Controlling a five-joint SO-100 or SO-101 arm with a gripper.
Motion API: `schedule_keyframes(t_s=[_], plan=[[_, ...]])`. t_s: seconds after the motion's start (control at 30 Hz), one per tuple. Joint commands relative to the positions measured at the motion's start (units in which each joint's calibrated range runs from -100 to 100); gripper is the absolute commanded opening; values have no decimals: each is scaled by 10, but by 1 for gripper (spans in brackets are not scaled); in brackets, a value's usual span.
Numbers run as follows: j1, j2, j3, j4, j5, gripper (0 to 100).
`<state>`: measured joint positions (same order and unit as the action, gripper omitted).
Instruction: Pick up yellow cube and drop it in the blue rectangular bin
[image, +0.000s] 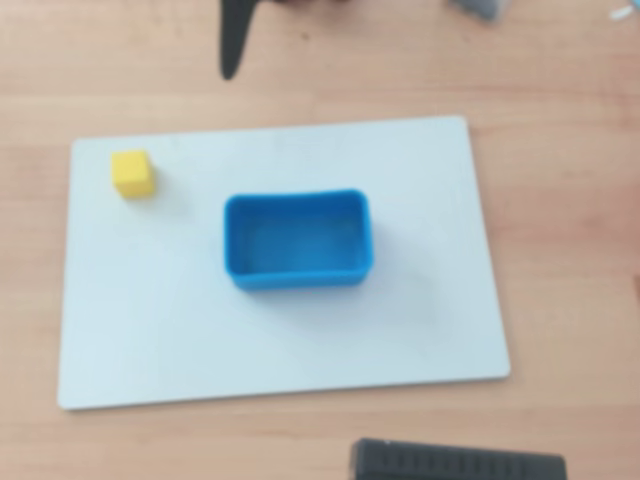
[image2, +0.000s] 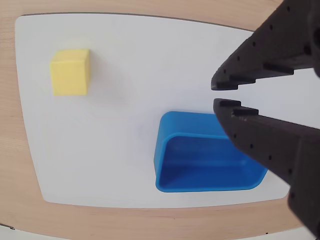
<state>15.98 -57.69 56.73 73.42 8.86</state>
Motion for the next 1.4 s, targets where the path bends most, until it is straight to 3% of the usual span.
schedule_keyframes(t_s=[0.0, 0.3, 0.87, 1.27, 1.37], plan=[[43, 105, -163, 24, 37, 0], [89, 222, -214, 9, 102, 0], [143, 597, -499, 8, 126, 0], [147, 678, -560, 20, 148, 0], [141, 678, -565, 35, 145, 7]])
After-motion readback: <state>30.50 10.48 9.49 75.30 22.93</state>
